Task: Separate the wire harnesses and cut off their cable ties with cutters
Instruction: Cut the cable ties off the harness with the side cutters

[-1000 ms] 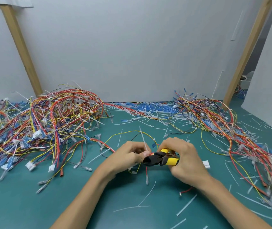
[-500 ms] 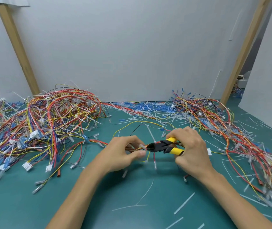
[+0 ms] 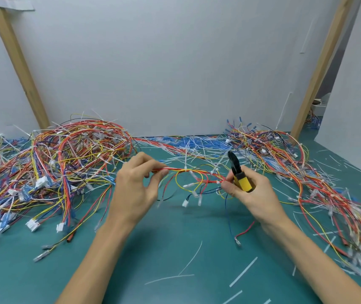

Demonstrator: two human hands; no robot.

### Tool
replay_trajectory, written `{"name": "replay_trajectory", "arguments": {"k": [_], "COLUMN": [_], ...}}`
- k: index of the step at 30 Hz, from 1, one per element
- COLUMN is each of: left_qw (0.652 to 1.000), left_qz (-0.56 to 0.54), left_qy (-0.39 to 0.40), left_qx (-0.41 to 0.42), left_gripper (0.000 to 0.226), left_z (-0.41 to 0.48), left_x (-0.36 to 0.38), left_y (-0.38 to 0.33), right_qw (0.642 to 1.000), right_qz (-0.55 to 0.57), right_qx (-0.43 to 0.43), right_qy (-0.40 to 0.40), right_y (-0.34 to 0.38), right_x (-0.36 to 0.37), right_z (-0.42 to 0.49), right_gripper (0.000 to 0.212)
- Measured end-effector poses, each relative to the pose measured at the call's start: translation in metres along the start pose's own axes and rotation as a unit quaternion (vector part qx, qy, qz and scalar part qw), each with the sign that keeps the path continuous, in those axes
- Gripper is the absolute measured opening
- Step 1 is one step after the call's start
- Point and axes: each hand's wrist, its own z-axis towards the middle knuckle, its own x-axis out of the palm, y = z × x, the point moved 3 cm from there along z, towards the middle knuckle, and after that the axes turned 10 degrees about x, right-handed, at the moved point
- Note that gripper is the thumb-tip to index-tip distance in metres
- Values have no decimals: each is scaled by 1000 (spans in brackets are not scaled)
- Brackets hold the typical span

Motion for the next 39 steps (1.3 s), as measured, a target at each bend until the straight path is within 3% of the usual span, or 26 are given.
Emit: {"name": "replay_trajectory", "arguments": {"k": [4,9,11,13,15,18,21,27,33,36,39], "left_qw": [999,980,986,994,995,997,990,991,992,994,992], "left_qz": [-27,-149,-87,43,83,62,92,75,42,27,-39], "left_qy": [6,32,42,59,35,-17,21,84,98,98,110], "left_qx": [-32,-131,-133,-86,-39,50,105,79,74,25,-40], "left_gripper": [6,27,34,46,52,38,22,14,30,33,19], "left_z": [-1,-3,-5,-7,-9,-11,-15,-18,-18,-18,-19], "left_x": [3,6,8,12,17,25,35,39,43,45,47], "left_y": [-3,-11,-14,-22,-33,-49,-54,-47,-50,-44,-36], "right_qw": [999,998,997,997,996,995,995,996,995,994,993], "right_qz": [31,6,-2,-4,-9,-10,9,43,64,71,69], "right_qx": [16,36,42,39,37,43,50,62,72,78,88], "right_qy": [26,59,64,71,79,89,85,49,24,32,42], "right_y": [0,-3,-3,-3,-3,-4,-5,-7,-9,-8,-6], "right_x": [2,5,5,7,10,14,17,17,19,21,23], "right_z": [-2,-2,-2,-3,-5,-7,-7,-8,-9,-11,-13], "right_gripper": [15,11,14,15,17,14,14,14,12,12,15]}}
